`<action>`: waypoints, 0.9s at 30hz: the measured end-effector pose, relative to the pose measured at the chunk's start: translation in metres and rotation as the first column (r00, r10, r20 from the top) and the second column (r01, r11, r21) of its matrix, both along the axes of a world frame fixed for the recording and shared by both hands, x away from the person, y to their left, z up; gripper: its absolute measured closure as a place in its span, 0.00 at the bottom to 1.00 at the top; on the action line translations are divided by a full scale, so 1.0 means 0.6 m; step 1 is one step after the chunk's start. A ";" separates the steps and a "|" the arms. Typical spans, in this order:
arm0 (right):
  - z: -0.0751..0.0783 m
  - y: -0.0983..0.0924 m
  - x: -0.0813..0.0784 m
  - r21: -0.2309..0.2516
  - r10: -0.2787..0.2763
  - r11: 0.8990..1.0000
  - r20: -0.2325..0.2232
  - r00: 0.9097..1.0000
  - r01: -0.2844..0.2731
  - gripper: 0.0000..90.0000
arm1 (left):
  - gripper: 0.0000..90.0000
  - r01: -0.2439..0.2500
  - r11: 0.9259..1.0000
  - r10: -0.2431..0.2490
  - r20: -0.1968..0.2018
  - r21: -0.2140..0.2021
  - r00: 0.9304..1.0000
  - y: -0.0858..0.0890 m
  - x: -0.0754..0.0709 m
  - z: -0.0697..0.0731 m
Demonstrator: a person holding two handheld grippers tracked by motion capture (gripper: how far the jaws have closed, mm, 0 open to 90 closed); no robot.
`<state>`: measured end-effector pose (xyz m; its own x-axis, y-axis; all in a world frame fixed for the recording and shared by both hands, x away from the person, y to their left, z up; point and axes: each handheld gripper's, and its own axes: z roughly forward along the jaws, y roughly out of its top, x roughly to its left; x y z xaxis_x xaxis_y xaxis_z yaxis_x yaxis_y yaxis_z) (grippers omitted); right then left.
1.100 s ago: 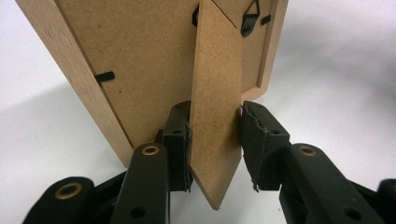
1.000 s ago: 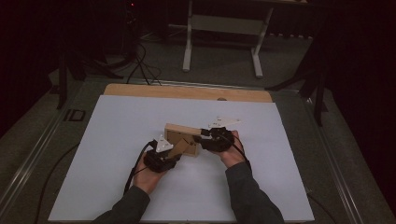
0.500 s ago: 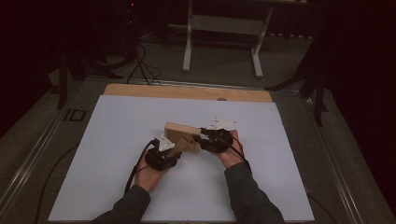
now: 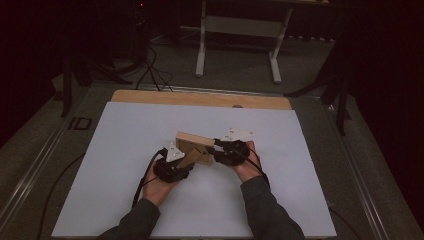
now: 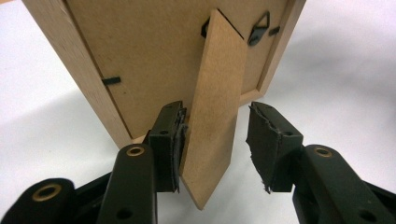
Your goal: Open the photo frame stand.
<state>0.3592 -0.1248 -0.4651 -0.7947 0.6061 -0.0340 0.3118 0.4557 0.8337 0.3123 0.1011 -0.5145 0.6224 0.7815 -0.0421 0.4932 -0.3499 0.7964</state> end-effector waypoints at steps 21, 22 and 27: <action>-0.002 -0.004 -0.020 0.011 0.047 0.999 -0.011 0.999 -0.047 0.64 | 0.62 0.015 1.000 -0.016 -0.017 -0.023 1.000 0.006 -0.011 0.001; -0.002 -0.004 -0.021 0.011 0.049 0.999 -0.009 0.999 -0.048 0.64 | 0.63 0.015 1.000 -0.016 -0.017 -0.023 1.000 0.006 -0.011 0.001; -0.003 -0.005 -0.024 0.012 0.055 0.998 -0.010 0.998 -0.055 0.64 | 0.65 0.020 1.000 -0.021 -0.027 -0.021 0.999 0.007 -0.013 0.001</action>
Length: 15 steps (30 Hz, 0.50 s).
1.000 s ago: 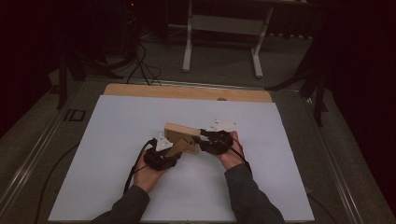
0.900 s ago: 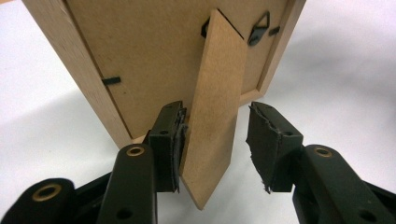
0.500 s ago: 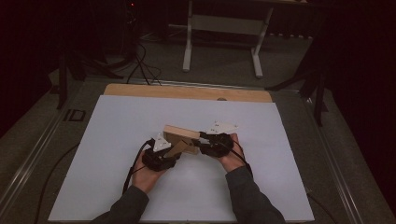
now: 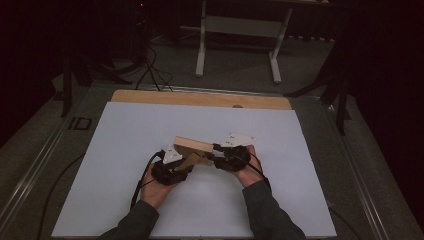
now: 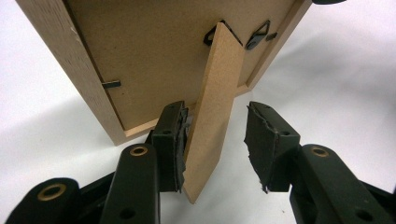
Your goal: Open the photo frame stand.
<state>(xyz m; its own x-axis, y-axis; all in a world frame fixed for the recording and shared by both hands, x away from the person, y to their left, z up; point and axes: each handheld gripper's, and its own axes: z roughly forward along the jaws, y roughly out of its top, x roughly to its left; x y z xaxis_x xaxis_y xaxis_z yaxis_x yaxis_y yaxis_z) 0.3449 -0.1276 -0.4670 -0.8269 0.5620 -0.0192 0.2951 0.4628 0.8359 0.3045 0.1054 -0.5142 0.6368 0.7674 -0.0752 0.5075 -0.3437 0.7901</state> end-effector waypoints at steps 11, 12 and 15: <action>-0.002 -0.004 -0.008 0.002 0.023 1.000 -0.009 1.000 -0.023 0.63 | 0.66 0.047 0.999 -0.047 -0.035 0.000 0.998 0.001 -0.007 -0.001; -0.003 -0.005 -0.009 0.004 0.023 1.000 -0.010 1.000 -0.023 0.63 | 0.66 0.052 0.999 -0.052 -0.040 -0.003 0.998 0.002 -0.008 0.000; -0.004 -0.007 -0.011 0.009 0.025 1.000 -0.012 1.000 -0.025 0.63 | 0.67 0.066 0.998 -0.066 -0.057 -0.016 0.996 0.003 -0.010 0.000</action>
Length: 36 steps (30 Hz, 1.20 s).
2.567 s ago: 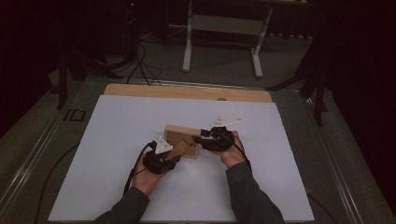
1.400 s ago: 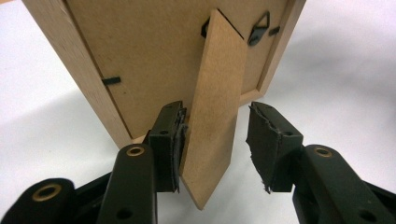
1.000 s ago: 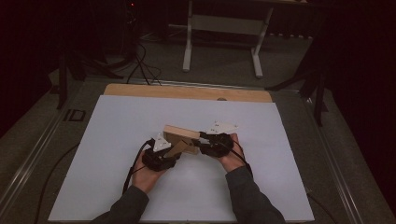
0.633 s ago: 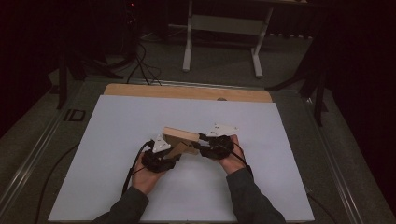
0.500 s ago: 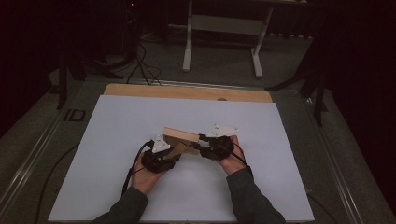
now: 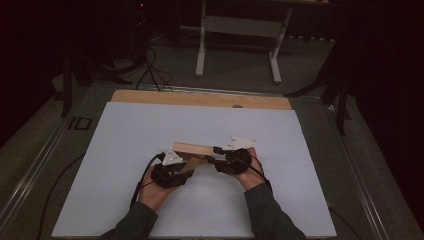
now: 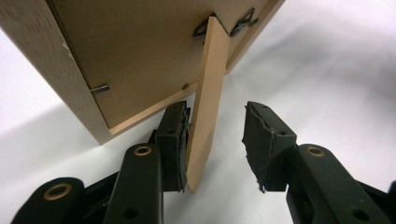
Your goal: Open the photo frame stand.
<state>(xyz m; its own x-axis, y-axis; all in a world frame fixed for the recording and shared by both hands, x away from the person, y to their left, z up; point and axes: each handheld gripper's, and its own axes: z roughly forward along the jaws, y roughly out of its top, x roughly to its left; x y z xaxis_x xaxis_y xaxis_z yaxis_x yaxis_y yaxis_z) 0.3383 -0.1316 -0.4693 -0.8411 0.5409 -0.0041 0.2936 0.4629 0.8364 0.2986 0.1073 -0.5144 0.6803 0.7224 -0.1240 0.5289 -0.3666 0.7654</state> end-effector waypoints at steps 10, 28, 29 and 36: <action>-0.007 -0.006 -0.013 0.026 0.013 1.000 -0.008 1.000 -0.012 0.61 | 0.70 0.012 0.999 -0.014 -0.041 -0.040 0.999 0.009 -0.003 -0.004; -0.013 -0.022 -0.027 0.019 0.010 1.000 -0.020 1.000 -0.010 0.56 | 0.68 0.012 1.000 -0.013 -0.030 -0.022 0.999 0.013 -0.012 -0.003; -0.013 -0.023 -0.028 0.015 0.009 1.000 -0.016 1.000 -0.008 0.56 | 0.68 0.009 1.000 -0.010 -0.028 -0.020 1.000 0.015 -0.013 -0.003; -0.015 -0.023 -0.031 0.011 0.009 1.000 -0.018 1.000 -0.009 0.55 | 0.67 0.004 1.000 -0.005 -0.009 -0.017 1.000 0.020 -0.020 0.003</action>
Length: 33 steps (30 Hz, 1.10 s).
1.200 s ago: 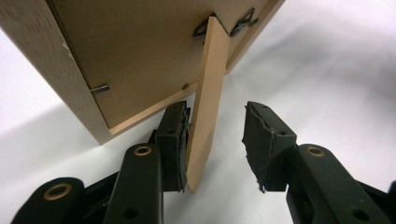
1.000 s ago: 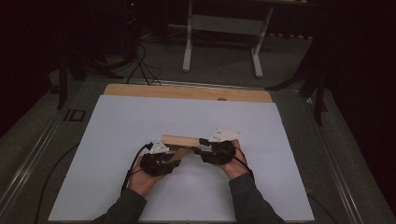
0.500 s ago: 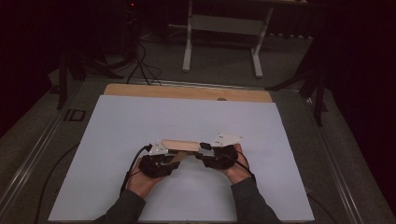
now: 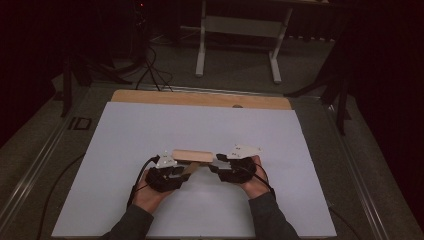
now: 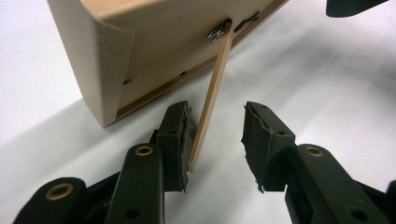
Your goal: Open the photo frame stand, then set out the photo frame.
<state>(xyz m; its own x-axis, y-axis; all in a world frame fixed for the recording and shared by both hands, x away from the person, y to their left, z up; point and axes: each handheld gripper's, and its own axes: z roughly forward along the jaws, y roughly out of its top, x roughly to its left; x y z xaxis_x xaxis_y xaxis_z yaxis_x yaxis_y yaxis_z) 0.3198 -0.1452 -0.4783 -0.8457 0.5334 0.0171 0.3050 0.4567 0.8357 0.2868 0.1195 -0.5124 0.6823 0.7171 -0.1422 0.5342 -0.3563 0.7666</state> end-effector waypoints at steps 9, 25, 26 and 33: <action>0.000 -0.008 0.001 -0.004 -0.005 1.000 0.005 1.000 0.005 0.53 | 0.67 -0.007 1.000 0.007 0.014 0.015 1.000 0.003 -0.001 0.003; -0.002 -0.008 0.000 -0.017 0.001 1.000 -0.002 1.000 -0.001 0.51 | 0.67 -0.018 1.000 0.018 0.026 0.009 1.000 0.010 -0.002 0.010; -0.003 -0.008 0.000 -0.017 0.001 1.000 -0.002 1.000 -0.001 0.51 | 0.67 -0.020 1.000 0.020 0.028 0.008 0.999 0.010 -0.003 0.011; -0.006 -0.012 0.003 -0.026 -0.007 1.000 -0.007 1.000 0.007 0.50 | 0.68 -0.030 0.999 0.028 0.069 0.024 0.997 0.010 -0.008 0.019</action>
